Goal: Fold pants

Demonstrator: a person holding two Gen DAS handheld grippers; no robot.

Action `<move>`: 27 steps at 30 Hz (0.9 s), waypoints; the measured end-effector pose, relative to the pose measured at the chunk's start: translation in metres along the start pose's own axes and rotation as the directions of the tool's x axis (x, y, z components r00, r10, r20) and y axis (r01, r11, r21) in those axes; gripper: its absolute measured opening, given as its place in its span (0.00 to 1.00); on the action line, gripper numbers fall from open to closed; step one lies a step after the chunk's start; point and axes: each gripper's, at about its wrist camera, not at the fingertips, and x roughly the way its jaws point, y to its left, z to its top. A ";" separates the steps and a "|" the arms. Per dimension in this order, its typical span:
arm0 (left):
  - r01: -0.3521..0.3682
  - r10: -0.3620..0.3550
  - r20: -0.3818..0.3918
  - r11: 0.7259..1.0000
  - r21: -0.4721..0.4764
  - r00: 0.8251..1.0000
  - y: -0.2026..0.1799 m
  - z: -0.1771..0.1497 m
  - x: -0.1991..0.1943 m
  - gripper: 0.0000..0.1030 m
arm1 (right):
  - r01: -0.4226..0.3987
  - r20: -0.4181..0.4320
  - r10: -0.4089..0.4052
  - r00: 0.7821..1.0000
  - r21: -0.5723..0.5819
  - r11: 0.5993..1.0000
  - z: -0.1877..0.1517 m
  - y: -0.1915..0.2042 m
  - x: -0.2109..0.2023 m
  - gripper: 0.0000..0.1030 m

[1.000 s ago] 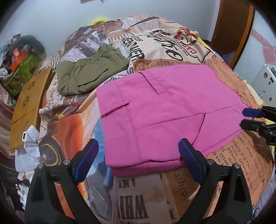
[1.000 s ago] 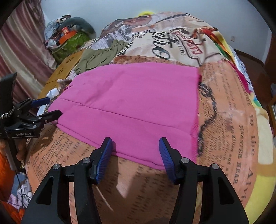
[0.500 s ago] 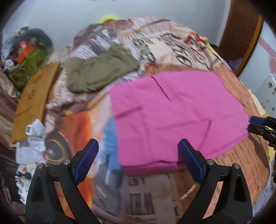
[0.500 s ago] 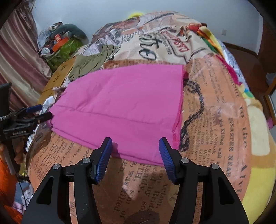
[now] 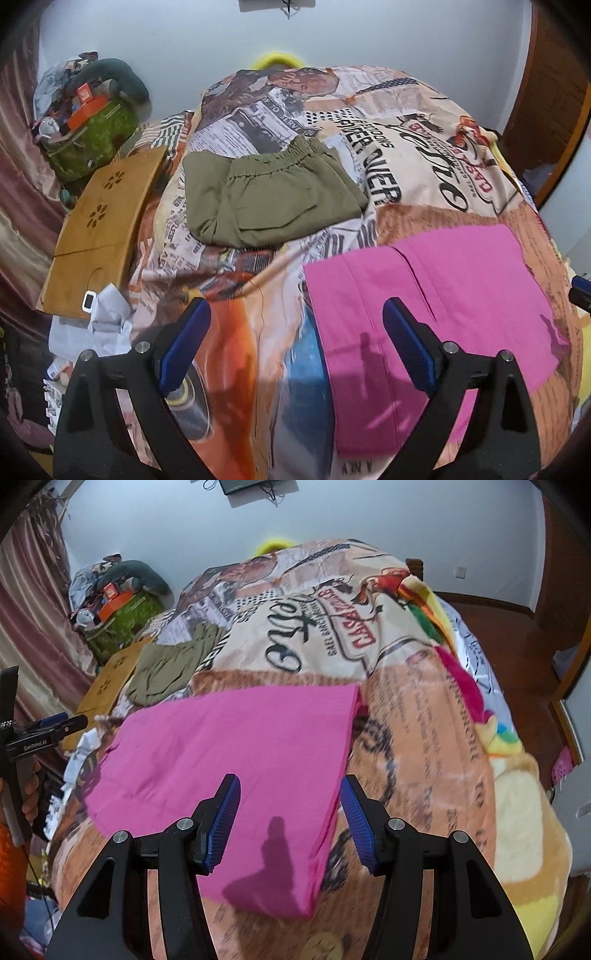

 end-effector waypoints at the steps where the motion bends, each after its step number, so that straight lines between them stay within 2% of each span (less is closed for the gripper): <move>1: 0.001 -0.001 -0.004 1.000 -0.001 1.000 0.000 0.003 0.004 0.92 | 0.002 0.000 -0.002 1.000 0.002 1.000 0.004 -0.003 0.002 0.51; 6: 0.023 -0.024 -0.039 1.000 -0.012 0.999 -0.002 0.019 0.028 0.92 | 0.011 0.007 -0.011 1.000 0.024 1.000 0.023 -0.018 0.014 0.51; 17: 0.020 -0.021 -0.078 1.000 -0.008 0.997 -0.006 0.045 0.069 0.92 | 0.012 -0.024 -0.011 1.000 0.056 0.998 0.059 -0.045 0.058 0.51; 23: 0.027 -0.028 -0.121 1.000 -0.010 0.992 -0.007 0.046 0.093 0.92 | 0.007 -0.060 -0.003 0.998 0.076 0.997 0.070 -0.054 0.089 0.51; 27: 0.055 -0.058 -0.173 0.998 -0.020 0.983 -0.008 0.041 0.110 0.92 | 0.001 -0.086 0.007 0.996 0.093 0.996 0.071 -0.060 0.109 0.51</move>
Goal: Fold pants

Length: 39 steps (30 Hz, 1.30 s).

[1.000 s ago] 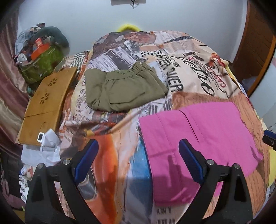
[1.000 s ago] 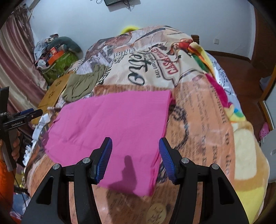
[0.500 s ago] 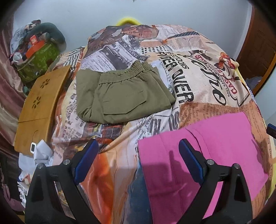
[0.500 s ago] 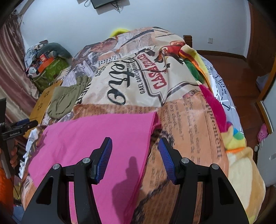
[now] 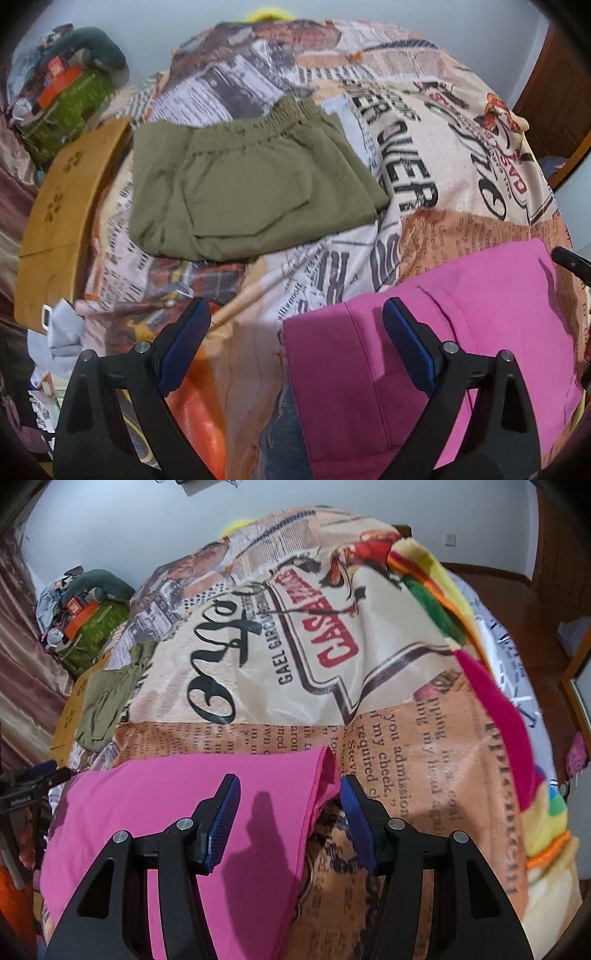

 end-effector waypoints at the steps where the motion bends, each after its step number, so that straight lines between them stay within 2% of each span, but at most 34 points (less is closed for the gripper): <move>1: 0.001 -0.001 -0.006 1.000 0.001 1.000 -0.001 -0.001 0.002 0.92 | 0.010 0.002 -0.010 1.000 -0.002 1.000 0.001 -0.001 0.005 0.51; 3: 0.001 -0.001 -0.023 1.000 0.007 1.000 -0.003 -0.004 0.009 0.92 | 0.019 -0.004 -0.019 1.000 -0.004 1.000 0.002 -0.002 0.012 0.51; 7: 0.008 -0.008 -0.036 1.000 0.006 0.999 -0.004 -0.012 0.019 0.92 | -0.013 -0.025 0.013 1.000 -0.012 1.000 0.003 -0.002 0.022 0.49; 11: 0.003 -0.003 -0.028 1.000 0.026 1.000 -0.006 -0.013 0.019 0.92 | 0.021 -0.047 -0.025 0.999 -0.079 0.997 0.001 0.006 0.033 0.33; 13: -0.014 0.015 -0.020 0.999 0.046 1.000 -0.008 -0.013 0.018 0.92 | 0.037 -0.058 -0.043 0.997 -0.102 0.994 0.000 0.007 0.038 0.16; 15: -0.041 0.042 -0.013 0.996 0.084 0.999 -0.011 -0.016 0.018 0.91 | 0.045 -0.054 -0.051 0.997 -0.116 0.992 -0.001 0.006 0.037 0.09; 22: -0.104 0.102 0.029 0.988 0.111 0.994 -0.012 -0.021 0.016 0.91 | 0.130 0.023 -0.128 0.992 -0.150 0.980 -0.001 0.002 0.028 0.03; 27: -0.112 0.110 0.031 0.990 0.087 0.993 -0.006 -0.024 0.017 0.91 | 0.172 -0.008 -0.176 0.984 -0.159 0.972 -0.004 -0.009 0.031 0.02; 30: -0.106 0.104 0.030 0.992 0.074 0.994 -0.003 -0.023 0.015 0.91 | 0.163 -0.009 -0.166 0.986 -0.154 0.975 -0.005 -0.006 0.025 0.03; 35: -0.138 0.134 0.051 0.987 0.081 0.990 -0.005 -0.017 0.000 0.90 | 0.160 0.041 -0.155 0.987 -0.171 0.972 0.001 0.008 0.003 0.07; 39: -0.121 0.111 0.109 0.988 0.093 0.988 -0.015 -0.008 -0.023 0.90 | 0.096 0.079 -0.083 0.993 -0.180 0.979 0.010 0.027 -0.017 0.33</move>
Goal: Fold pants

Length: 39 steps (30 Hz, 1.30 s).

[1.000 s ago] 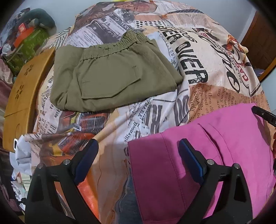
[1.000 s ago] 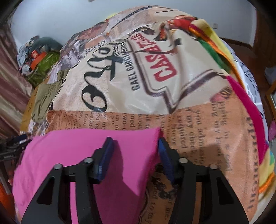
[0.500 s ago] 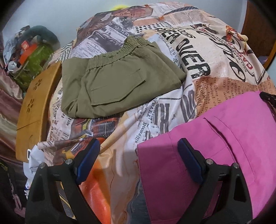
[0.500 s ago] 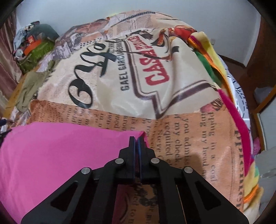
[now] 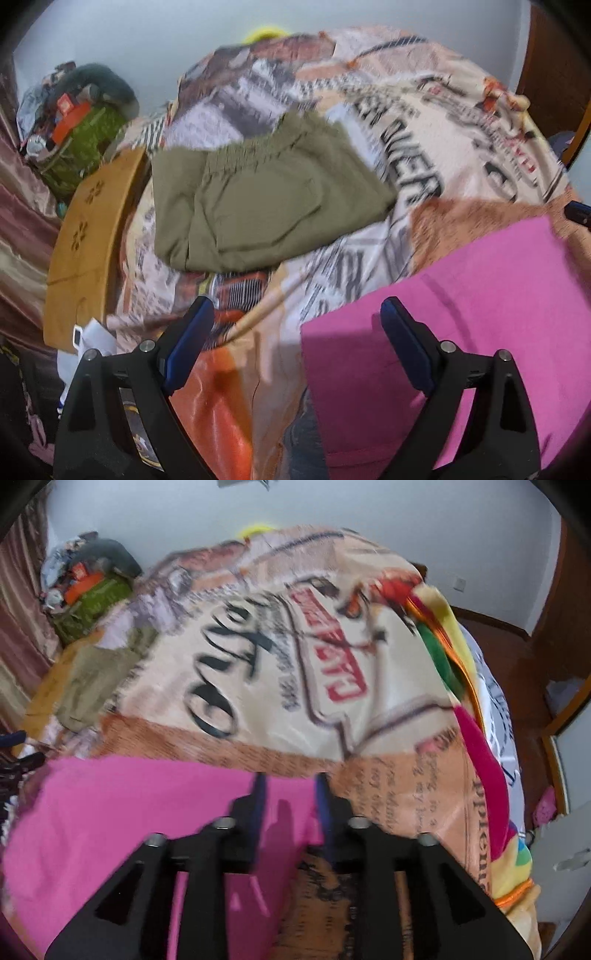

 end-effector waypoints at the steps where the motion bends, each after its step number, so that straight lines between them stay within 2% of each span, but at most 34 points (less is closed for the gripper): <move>1: 0.008 -0.008 0.015 1.000 0.001 1.000 -0.002 0.003 -0.005 0.90 | -0.014 0.012 0.014 1.000 -0.003 1.000 0.002 0.005 -0.002 0.37; 4: 0.048 -0.048 0.051 0.999 0.011 0.998 -0.011 0.015 -0.019 0.90 | -0.081 0.022 0.082 0.996 -0.027 0.996 0.009 0.026 -0.009 0.40; 7: 0.067 -0.069 0.075 0.997 0.037 0.995 -0.023 0.023 -0.025 0.91 | -0.154 -0.011 0.154 0.988 -0.049 0.987 0.011 0.047 -0.006 0.51; 8: 0.067 -0.070 0.073 0.997 0.048 0.995 -0.027 0.025 -0.025 0.91 | -0.167 -0.021 0.166 0.986 -0.055 0.984 0.011 0.053 -0.003 0.51; 13: 0.100 -0.101 0.007 0.991 0.094 0.995 -0.047 0.023 -0.009 0.91 | -0.218 -0.112 0.209 0.972 -0.078 0.973 0.004 0.078 0.018 0.53; 17: 0.124 -0.118 -0.064 0.986 0.106 0.991 -0.057 0.015 0.011 0.91 | -0.250 -0.218 0.231 0.948 -0.062 0.966 -0.007 0.088 0.040 0.59; 20: 0.158 -0.144 -0.132 0.982 0.102 0.981 -0.061 0.007 0.028 0.92 | -0.238 -0.252 0.212 0.944 -0.079 0.968 -0.017 0.093 0.047 0.62; 22: 0.170 -0.158 -0.139 0.982 0.083 0.978 -0.059 0.004 0.032 0.93 | -0.235 -0.247 0.211 0.946 -0.073 0.969 -0.019 0.092 0.046 0.68; 25: 0.183 -0.173 -0.146 0.981 0.059 0.974 -0.056 0.003 0.032 0.94 | -0.248 -0.261 0.226 0.938 -0.054 0.967 -0.021 0.088 0.044 0.70; 32: 0.171 -0.162 -0.121 0.983 0.064 0.979 -0.054 -0.008 0.016 0.94 | -0.244 -0.257 0.223 0.940 -0.052 0.968 -0.033 0.084 0.029 0.72; 39: 0.151 -0.144 -0.090 0.986 0.073 0.985 -0.051 -0.025 -0.006 0.94 | -0.210 -0.244 0.184 0.952 -0.085 0.974 -0.049 0.086 0.009 0.73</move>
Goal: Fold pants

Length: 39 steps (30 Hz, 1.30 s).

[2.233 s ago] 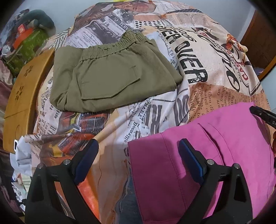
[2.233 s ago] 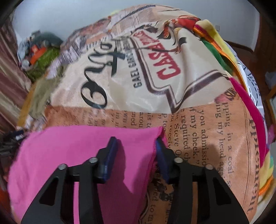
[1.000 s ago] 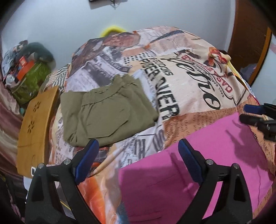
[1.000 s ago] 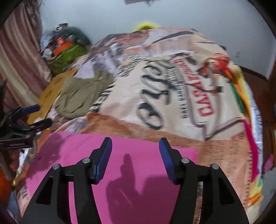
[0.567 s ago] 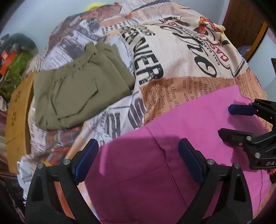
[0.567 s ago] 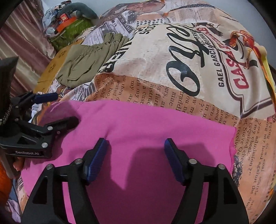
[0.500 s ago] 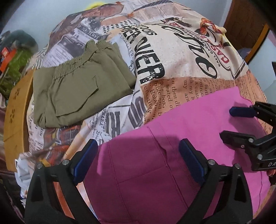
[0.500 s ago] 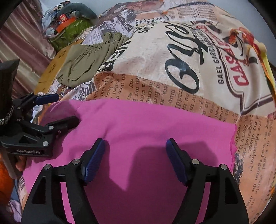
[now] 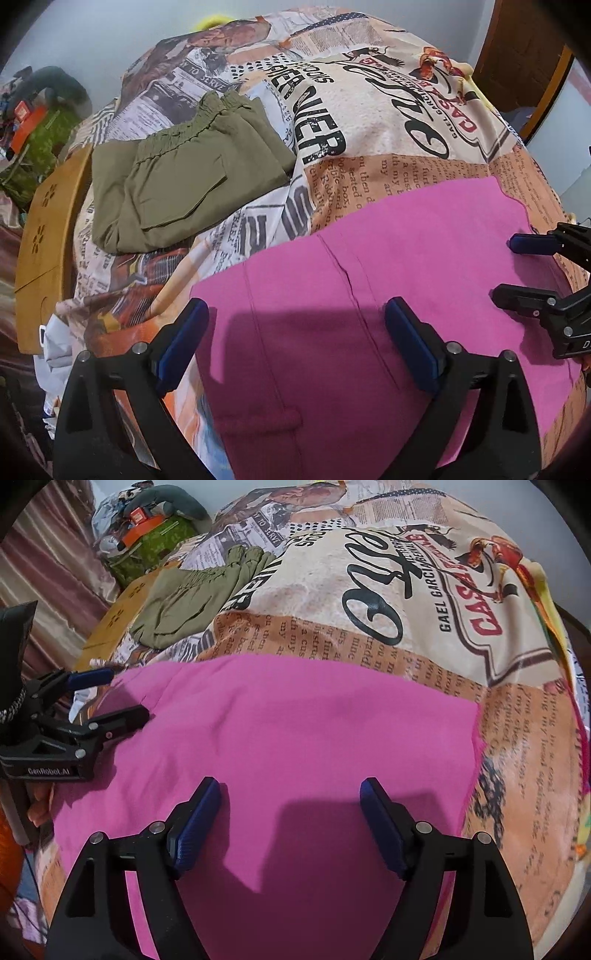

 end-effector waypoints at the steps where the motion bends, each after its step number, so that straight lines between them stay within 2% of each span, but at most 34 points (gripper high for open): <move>1: -0.007 0.007 0.004 1.000 0.000 1.000 0.000 -0.003 -0.002 0.94 | 0.008 0.002 -0.008 1.000 -0.006 1.000 -0.003 0.002 -0.003 0.73; 17: -0.060 0.061 0.050 0.998 -0.022 0.997 0.001 -0.056 -0.043 0.94 | 0.026 0.025 -0.027 0.999 0.034 0.999 -0.052 0.015 -0.035 0.73; 25: -0.035 0.038 0.052 0.997 -0.065 0.998 0.008 -0.080 -0.053 0.99 | 0.049 0.039 -0.051 0.998 0.052 0.997 -0.068 0.022 -0.042 0.74; 33: -0.030 0.035 0.045 0.993 -0.113 0.998 0.013 -0.088 -0.062 0.98 | 0.051 0.039 -0.053 0.998 0.050 0.997 -0.069 0.032 -0.047 0.74; 39: -0.041 0.050 0.047 0.984 -0.171 0.998 0.025 -0.092 -0.076 0.98 | 0.025 0.086 -0.026 0.996 0.015 1.000 -0.062 0.053 -0.054 0.74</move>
